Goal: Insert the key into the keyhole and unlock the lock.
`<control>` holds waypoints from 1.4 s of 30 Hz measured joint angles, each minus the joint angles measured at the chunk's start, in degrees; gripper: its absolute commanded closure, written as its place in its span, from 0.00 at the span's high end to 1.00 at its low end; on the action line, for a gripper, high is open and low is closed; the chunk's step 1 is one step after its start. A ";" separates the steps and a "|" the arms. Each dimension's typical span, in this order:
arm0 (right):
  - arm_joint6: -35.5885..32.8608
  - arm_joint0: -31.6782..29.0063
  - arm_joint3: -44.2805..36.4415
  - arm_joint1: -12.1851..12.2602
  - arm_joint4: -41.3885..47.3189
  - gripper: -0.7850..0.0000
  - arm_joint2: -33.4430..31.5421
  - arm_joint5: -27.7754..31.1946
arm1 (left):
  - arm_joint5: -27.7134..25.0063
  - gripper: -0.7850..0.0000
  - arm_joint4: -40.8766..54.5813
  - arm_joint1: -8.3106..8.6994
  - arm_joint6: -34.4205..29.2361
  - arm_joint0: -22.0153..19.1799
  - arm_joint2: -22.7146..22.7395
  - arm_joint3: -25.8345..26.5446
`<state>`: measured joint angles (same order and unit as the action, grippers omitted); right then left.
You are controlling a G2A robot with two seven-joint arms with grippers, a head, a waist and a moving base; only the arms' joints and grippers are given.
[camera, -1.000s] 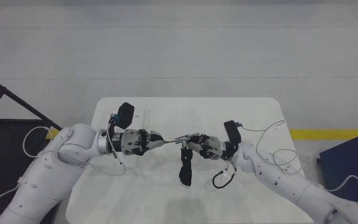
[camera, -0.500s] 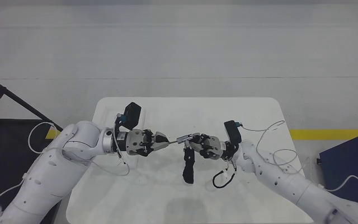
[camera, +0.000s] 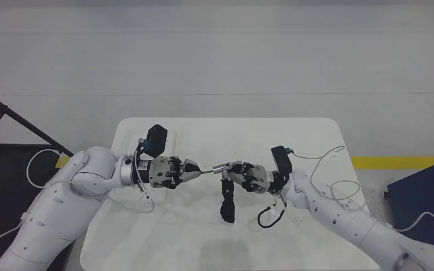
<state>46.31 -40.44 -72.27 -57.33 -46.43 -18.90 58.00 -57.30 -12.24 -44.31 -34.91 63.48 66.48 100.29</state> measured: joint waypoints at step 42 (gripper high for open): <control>-11.69 -5.43 -3.07 -0.23 3.38 0.00 -7.65 -0.76 | 3.16 0.00 -6.30 0.99 0.44 4.07 5.44 4.29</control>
<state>34.62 -45.87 -75.33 -57.56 -43.05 -26.55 57.24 -54.14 -18.54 -43.33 -34.47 67.56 71.92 104.58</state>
